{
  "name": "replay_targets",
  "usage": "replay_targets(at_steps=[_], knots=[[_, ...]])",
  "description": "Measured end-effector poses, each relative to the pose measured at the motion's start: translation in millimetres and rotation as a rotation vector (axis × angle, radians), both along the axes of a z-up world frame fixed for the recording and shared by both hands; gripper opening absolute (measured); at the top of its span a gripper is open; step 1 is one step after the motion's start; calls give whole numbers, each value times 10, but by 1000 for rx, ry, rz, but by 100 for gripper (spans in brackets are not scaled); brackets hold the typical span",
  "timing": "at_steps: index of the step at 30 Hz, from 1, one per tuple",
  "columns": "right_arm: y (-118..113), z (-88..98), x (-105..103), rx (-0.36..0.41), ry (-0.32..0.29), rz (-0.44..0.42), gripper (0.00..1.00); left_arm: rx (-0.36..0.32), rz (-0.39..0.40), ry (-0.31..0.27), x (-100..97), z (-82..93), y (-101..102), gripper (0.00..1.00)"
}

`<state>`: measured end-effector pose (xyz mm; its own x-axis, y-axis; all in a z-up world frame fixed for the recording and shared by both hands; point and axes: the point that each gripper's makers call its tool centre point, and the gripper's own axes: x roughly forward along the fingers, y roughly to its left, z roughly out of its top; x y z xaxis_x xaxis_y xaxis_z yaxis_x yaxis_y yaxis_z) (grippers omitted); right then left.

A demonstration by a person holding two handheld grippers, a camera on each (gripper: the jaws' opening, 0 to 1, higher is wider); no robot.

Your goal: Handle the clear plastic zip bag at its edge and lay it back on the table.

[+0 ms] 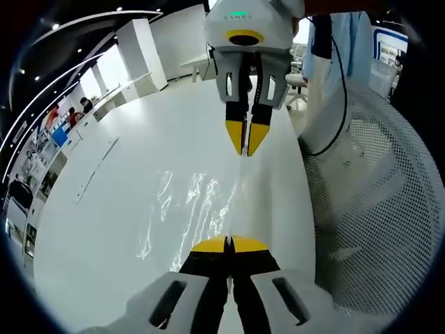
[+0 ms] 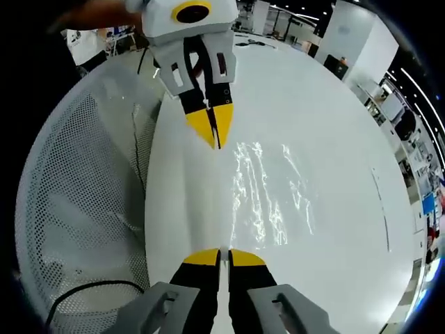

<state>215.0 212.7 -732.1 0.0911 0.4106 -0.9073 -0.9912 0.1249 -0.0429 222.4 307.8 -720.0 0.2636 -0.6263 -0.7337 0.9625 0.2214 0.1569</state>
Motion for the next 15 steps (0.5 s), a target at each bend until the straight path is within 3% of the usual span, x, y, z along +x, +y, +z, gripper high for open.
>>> replay_targets(at_steps=[2, 9, 11, 15], knots=[[10, 1, 8, 10, -3, -5, 0, 6, -16, -29, 3, 19, 10, 0], [54, -4, -20, 42, 32, -56, 4, 5, -11, -24, 10, 18, 5, 0], [85, 8, -79, 60, 69, -78, 9, 11, -18, -29, 11, 8, 1, 0], [105, 30, -90, 80, 78, -93, 13, 21, -30, -32, 9, -22, -3, 0]])
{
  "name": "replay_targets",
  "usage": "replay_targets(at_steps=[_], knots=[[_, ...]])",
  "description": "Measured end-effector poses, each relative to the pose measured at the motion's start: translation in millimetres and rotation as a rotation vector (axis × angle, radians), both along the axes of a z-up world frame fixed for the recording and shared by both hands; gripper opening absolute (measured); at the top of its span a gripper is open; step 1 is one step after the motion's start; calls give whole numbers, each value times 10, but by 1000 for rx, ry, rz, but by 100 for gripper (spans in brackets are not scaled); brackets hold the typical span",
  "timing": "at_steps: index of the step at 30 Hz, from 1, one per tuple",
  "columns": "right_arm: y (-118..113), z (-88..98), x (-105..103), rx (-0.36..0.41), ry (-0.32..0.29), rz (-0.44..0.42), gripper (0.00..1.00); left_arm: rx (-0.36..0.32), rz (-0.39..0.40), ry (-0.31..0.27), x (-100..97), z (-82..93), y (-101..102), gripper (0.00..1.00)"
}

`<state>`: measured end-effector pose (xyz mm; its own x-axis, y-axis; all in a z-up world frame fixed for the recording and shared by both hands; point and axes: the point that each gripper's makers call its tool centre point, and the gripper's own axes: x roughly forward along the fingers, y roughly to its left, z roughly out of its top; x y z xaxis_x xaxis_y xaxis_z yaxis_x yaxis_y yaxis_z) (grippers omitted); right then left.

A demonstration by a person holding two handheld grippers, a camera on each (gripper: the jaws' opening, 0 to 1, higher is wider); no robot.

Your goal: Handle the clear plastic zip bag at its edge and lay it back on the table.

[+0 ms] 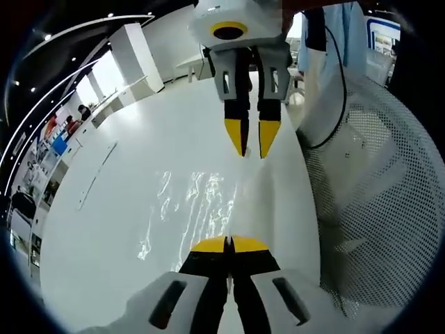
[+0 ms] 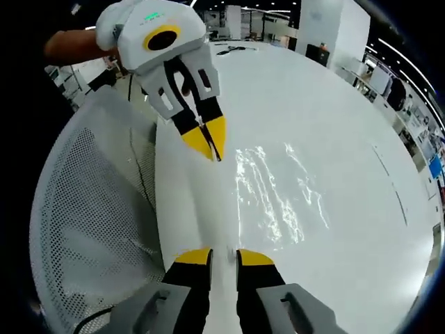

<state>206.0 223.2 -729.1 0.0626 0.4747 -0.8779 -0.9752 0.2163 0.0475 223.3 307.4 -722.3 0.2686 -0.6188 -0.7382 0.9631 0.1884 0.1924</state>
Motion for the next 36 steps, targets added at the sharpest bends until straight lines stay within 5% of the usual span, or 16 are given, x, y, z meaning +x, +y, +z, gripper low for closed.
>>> replay_targets(at_steps=[12, 24, 36], knots=[[209, 157, 186, 85, -9, -51, 15, 4, -33, -57, 22, 38, -12, 0], [344, 289, 280, 74, -40, -21, 14, -6, -54, -110, 31, 89, -31, 0], [360, 225, 295, 66, -33, -42, 13, -29, -61, -117, 9, 98, -67, 0]])
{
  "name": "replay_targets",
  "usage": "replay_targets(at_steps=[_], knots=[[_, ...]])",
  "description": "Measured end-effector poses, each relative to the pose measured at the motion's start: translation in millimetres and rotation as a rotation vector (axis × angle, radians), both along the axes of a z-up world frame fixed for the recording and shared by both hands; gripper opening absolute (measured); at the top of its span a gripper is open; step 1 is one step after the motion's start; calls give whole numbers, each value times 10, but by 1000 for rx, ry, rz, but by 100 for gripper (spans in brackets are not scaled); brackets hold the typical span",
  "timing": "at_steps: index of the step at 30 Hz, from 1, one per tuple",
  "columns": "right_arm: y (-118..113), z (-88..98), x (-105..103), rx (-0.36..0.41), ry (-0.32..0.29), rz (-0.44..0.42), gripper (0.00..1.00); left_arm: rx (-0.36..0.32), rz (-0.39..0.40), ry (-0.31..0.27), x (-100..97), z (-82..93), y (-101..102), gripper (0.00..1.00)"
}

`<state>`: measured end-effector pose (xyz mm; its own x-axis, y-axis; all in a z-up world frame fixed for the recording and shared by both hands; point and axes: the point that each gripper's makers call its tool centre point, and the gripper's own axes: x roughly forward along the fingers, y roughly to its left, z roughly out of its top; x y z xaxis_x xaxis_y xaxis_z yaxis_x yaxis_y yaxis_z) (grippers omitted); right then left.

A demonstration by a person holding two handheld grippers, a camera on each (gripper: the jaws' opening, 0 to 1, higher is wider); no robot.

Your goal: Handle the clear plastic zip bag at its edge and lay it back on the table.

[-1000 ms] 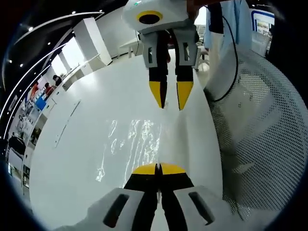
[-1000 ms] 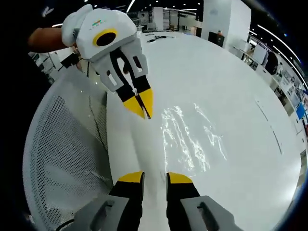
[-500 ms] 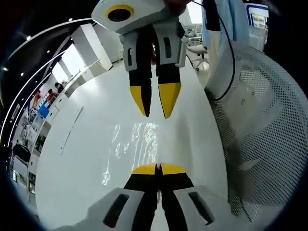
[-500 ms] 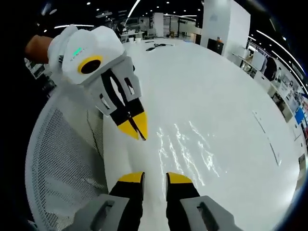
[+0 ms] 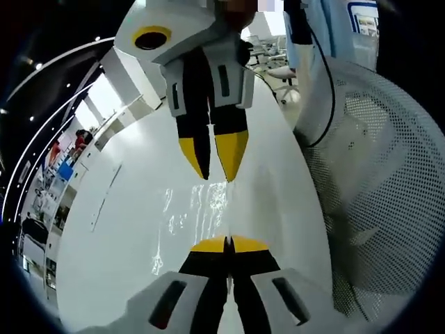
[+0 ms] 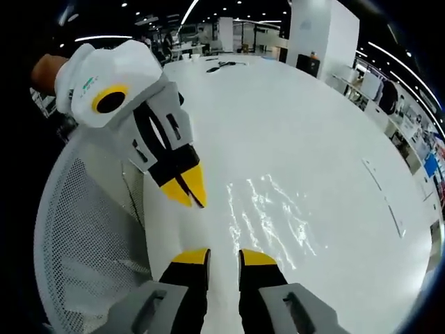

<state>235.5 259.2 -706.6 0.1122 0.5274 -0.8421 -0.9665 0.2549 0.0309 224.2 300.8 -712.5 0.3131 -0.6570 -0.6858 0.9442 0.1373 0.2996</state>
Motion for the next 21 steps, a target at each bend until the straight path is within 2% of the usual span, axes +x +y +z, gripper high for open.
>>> replay_targets(at_steps=[8, 11, 16, 19, 21], knots=[[74, -18, -62, 12, 4, 0, 12, -54, 12, 16, 8, 55, -49, 0], [78, -46, -54, 12, 13, -3, 11, -96, 34, 30, 25, 99, -61, 0], [93, -65, -53, 4, 20, -2, 8, -97, 24, 15, 32, 96, -45, 0], [103, -93, -51, -4, 18, 12, 1, -97, 23, 20, 28, 85, -34, 0], [123, -108, -51, -13, 11, 28, 0, -97, 14, 2, 33, 89, -28, 0]])
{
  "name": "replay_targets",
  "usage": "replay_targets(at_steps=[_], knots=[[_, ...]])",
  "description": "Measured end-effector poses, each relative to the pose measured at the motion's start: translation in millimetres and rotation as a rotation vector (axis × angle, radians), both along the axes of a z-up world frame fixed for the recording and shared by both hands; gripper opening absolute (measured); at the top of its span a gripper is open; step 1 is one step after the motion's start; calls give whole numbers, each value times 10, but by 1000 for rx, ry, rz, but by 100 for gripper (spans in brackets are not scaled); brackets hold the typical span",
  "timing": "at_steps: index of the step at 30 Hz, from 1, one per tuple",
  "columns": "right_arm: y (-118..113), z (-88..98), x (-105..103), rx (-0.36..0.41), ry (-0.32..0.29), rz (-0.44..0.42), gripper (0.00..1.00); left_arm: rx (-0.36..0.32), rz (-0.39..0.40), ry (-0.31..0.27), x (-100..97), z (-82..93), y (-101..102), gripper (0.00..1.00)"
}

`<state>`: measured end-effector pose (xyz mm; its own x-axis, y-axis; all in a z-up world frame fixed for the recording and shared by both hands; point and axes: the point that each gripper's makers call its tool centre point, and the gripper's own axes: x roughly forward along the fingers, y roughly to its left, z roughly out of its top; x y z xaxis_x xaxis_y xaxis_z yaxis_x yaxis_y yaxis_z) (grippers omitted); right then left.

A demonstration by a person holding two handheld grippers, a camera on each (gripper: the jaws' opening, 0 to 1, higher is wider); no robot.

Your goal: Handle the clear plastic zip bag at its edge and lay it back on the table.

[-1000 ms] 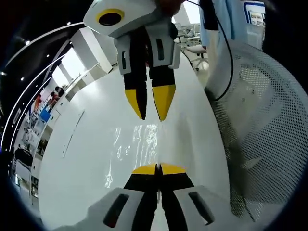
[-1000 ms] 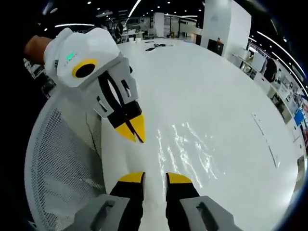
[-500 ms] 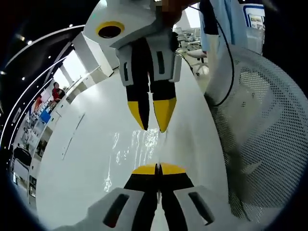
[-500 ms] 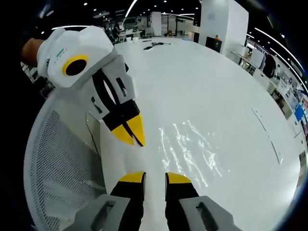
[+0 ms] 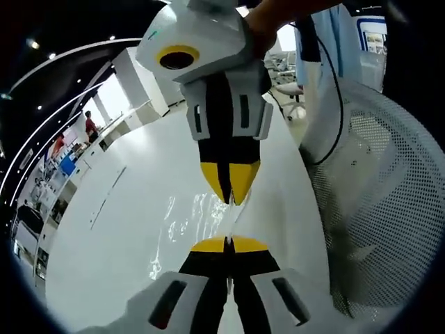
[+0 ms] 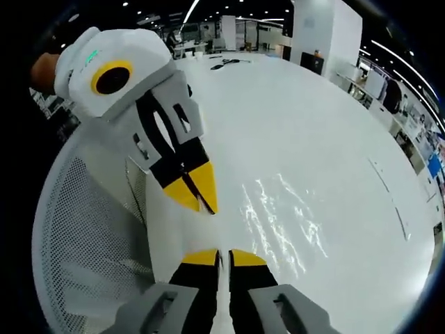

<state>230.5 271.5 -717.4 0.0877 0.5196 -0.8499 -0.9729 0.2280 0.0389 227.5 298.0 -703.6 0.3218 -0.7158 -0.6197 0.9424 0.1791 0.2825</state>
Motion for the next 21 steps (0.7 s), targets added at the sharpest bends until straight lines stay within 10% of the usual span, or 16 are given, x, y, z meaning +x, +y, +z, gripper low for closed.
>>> replay_targets(at_steps=[12, 21], knots=[[3, -36, -38, -41, 4, 12, 0, -19, -5, -27, 6, 83, 9, 22], [21, -53, -59, -54, 10, 4, 0, -26, -60, -53, -77, 125, -80, 20]])
